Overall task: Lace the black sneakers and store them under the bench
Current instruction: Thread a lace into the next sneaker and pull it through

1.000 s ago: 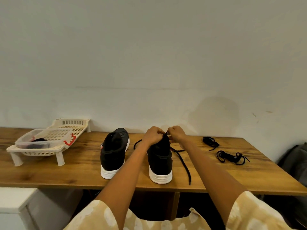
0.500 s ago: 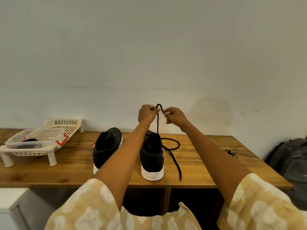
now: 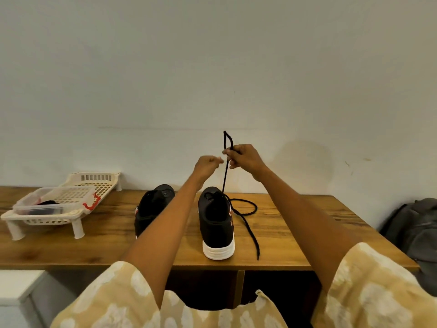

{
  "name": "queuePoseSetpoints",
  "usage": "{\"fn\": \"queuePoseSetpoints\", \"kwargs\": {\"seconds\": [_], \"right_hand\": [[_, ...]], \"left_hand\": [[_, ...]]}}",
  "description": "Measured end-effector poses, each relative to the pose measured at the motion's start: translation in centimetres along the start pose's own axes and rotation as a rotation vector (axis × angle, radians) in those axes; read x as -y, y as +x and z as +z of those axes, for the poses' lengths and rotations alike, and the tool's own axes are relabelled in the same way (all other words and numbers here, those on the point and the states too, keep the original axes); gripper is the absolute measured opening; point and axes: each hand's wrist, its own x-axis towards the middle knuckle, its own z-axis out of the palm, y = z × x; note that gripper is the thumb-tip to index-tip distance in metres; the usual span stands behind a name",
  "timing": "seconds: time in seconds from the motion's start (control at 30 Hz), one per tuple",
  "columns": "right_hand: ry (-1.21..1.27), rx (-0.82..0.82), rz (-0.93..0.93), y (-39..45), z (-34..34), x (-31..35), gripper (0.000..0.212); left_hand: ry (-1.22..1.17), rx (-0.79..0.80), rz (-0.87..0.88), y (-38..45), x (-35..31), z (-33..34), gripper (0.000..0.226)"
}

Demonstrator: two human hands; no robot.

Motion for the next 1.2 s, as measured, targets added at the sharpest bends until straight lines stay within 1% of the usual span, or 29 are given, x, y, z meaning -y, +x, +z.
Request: {"fn": "queuePoseSetpoints", "kwargs": {"seconds": [0.03,0.1,0.13,0.23,0.3,0.33,0.37,0.43,0.47,0.5,0.57,0.6,0.67,0.73,0.77,0.83,0.93,1.03,1.1,1.17,1.2], "right_hand": [[0.031,-0.009,0.019,-0.1,0.2,-0.2,0.021],[0.086,-0.042,0.07,-0.3,0.7,-0.9,0.021],[0.107,-0.057,0.102,-0.4,0.9,-1.2,0.022],[0.135,-0.06,0.214,-0.7,1.2,-2.0,0.021],[0.116,-0.054,0.309,-0.9,1.2,-3.0,0.018],[0.071,-0.044,0.361,-1.0,1.3,-3.6,0.014],[-0.003,-0.02,0.418,-1.3,1.5,-4.1,0.009],[-0.185,0.083,0.512,-1.9,1.9,-5.3,0.001],[-0.25,0.134,0.546,-2.2,2.1,-5.6,0.007],[-0.285,0.172,0.572,-2.6,2.2,-5.6,0.014],[-0.351,0.205,0.547,-2.9,2.2,-5.7,0.022],[-0.38,0.203,0.517,-2.8,2.1,-5.5,0.021],[-0.292,0.162,0.44,-2.6,2.2,-5.1,0.013],[-0.219,0.149,0.347,-2.7,2.7,-4.6,0.017],[-0.253,0.173,0.294,-2.8,3.2,-4.3,0.018],[-0.372,0.239,0.181,-3.1,4.3,-4.4,0.017],[-0.515,0.22,0.061,-3.5,6.1,-5.0,0.018],[-0.544,0.215,0.031,-3.8,7.3,-5.2,0.018],[-0.545,0.22,0.021,-3.9,7.8,-5.3,0.017],[-0.526,0.181,0.025,-3.9,8.2,-5.3,0.014],[-0.513,0.159,0.036,-4.0,8.3,-5.4,0.013]], "left_hand": [[0.102,0.075,-0.034,-0.3,1.1,0.1,0.029],[0.299,0.227,-0.1,-0.8,3.0,0.4,0.032],[0.356,0.267,-0.119,-1.1,3.7,0.5,0.035],[0.381,0.32,-0.166,-1.7,4.7,0.4,0.047],[0.452,0.43,-0.191,-1.6,4.9,0.1,0.055],[0.493,0.447,-0.177,-1.7,5.0,0.0,0.053],[0.517,0.412,-0.158,-1.7,5.2,0.0,0.045],[0.487,0.262,-0.129,-1.7,5.8,-0.2,0.018],[0.437,0.194,-0.137,-1.6,6.1,-0.4,0.011],[0.369,0.144,-0.169,-1.6,6.5,-0.6,0.01],[0.188,0.101,-0.281,-1.4,7.3,-1.2,0.016],[0.081,0.095,-0.338,-1.5,7.5,-1.6,0.018],[-0.121,0.116,-0.427,-1.8,7.7,-2.5,0.022],[-0.273,0.157,-0.491,-2.1,8.0,-3.1,0.027],[-0.328,0.176,-0.517,-2.2,8.1,-3.4,0.029],[-0.397,0.21,-0.556,-2.2,8.2,-3.6,0.03],[-0.46,0.234,-0.582,-2.3,8.3,-3.8,0.024],[-0.54,0.258,-0.589,-2.5,8.6,-3.7,0.015],[-0.558,0.26,-0.572,-2.4,9.1,-3.7,0.02],[-0.563,0.253,-0.567,-2.1,9.5,-3.6,0.028],[-0.567,0.256,-0.566,-2.0,9.6,-3.6,0.027]]}}
